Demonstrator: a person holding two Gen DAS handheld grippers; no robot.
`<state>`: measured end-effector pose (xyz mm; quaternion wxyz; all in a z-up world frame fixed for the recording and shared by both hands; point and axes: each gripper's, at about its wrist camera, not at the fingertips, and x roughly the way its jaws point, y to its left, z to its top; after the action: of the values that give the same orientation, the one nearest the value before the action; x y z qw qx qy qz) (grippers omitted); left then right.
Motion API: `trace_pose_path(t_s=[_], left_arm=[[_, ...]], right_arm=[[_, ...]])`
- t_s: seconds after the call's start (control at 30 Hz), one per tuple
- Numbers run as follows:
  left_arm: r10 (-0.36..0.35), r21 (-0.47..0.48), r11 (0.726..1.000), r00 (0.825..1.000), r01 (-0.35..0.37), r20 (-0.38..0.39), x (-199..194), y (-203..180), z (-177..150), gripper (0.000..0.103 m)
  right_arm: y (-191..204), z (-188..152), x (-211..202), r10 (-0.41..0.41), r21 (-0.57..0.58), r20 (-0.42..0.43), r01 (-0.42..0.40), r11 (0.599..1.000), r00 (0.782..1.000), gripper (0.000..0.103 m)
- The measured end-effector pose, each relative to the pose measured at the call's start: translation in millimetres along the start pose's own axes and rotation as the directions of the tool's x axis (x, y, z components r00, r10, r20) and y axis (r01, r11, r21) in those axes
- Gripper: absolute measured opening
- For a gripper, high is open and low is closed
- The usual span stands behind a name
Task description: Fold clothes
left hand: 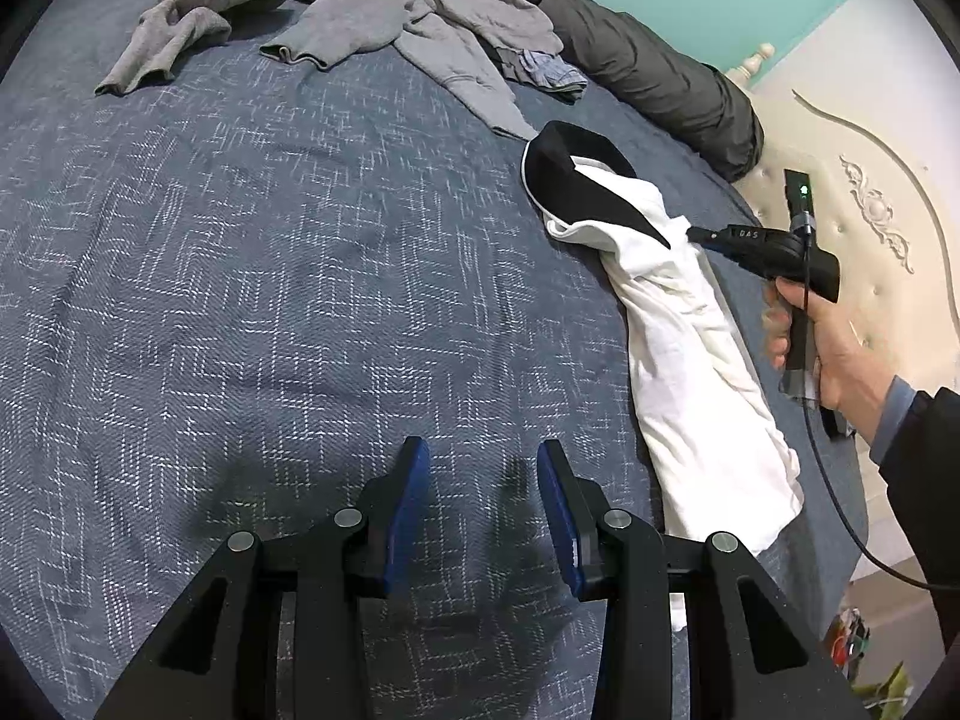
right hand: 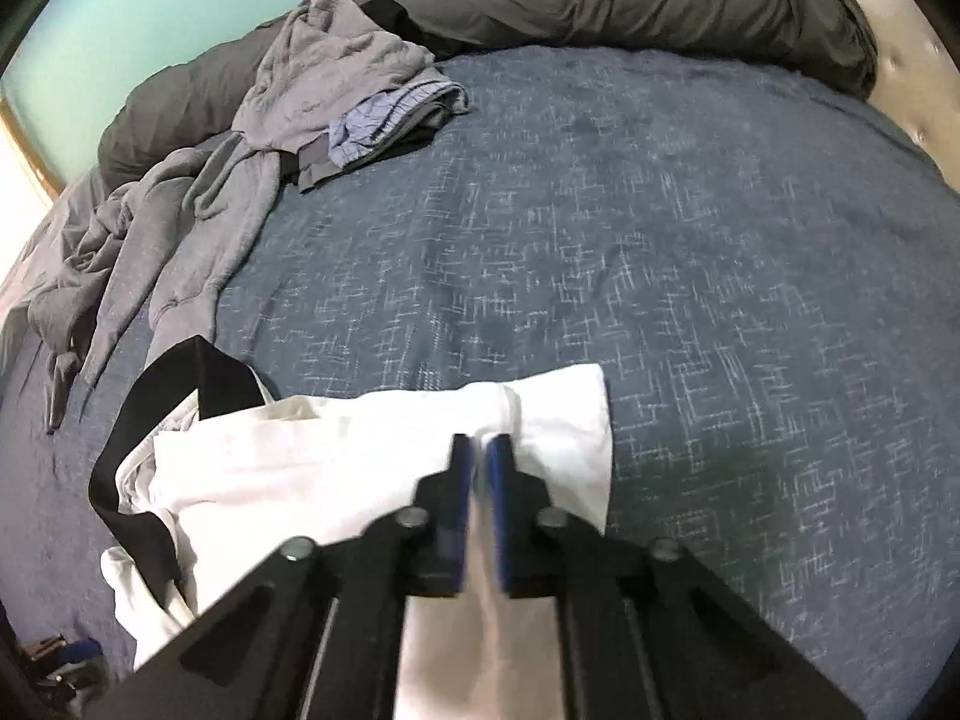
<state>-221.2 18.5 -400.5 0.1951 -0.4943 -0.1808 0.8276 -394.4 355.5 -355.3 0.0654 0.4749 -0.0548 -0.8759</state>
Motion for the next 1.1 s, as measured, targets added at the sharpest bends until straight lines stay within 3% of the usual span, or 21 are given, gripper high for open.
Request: trace_pose_path(t_s=[0.17, 0.43, 0.53, 0.63, 0.73, 0.83, 0.87, 0.9, 1.1], left_arm=[[0.006, 0.001, 1.000, 1.000, -0.006, 0.005, 0, 0, 0, 0.041], [0.004, 0.005, 1.000, 1.000, -0.004, 0.004, 1, 0, 1, 0.041], [0.001, 0.008, 1.000, 1.000, -0.001, 0.006, 0, 0, 2, 0.041], [-0.003, 0.009, 1.000, 1.000, 0.003, 0.008, -1, -2, 2, 0.041], [-0.006, 0.011, 1.000, 1.000, 0.006, 0.011, -2, -4, 2, 0.041], [-0.003, 0.020, 1.000, 1.000, 0.003, 0.014, -4, -6, 1, 0.041], [-0.003, 0.023, 1.000, 1.000, 0.002, 0.015, -4, -7, 1, 0.041], [-0.003, 0.024, 1.000, 1.000, 0.003, 0.016, -5, -7, 1, 0.041], [-0.002, 0.029, 1.000, 1.000, 0.001, 0.016, -5, -8, 1, 0.041]], right_arm=[[-4, 4, -10, -0.106, -0.022, 0.058, 0.107, 0.994, 0.993, 0.002], [-5, 1, 19, -0.220, -0.029, -0.076, 0.219, 0.975, 0.972, 0.002], [5, 2, 5, -0.312, -0.080, -0.011, 0.310, 0.947, 0.950, 0.011], [14, 1, -25, -0.254, -0.064, 0.066, 0.258, 0.964, 0.965, 0.013], [41, -16, -55, -0.139, -0.111, 0.106, 0.151, 0.982, 0.985, 0.016], [74, -42, -69, 0.003, -0.211, 0.064, 0.011, 0.977, 0.998, 0.025], [86, -52, -70, 0.038, -0.251, 0.037, -0.027, 0.968, 0.999, 0.034], [98, -62, -68, 0.053, -0.290, 0.010, -0.048, 0.956, 0.999, 0.040], [132, -89, -56, 0.045, -0.412, -0.052, -0.062, 0.909, 0.998, 0.040]])
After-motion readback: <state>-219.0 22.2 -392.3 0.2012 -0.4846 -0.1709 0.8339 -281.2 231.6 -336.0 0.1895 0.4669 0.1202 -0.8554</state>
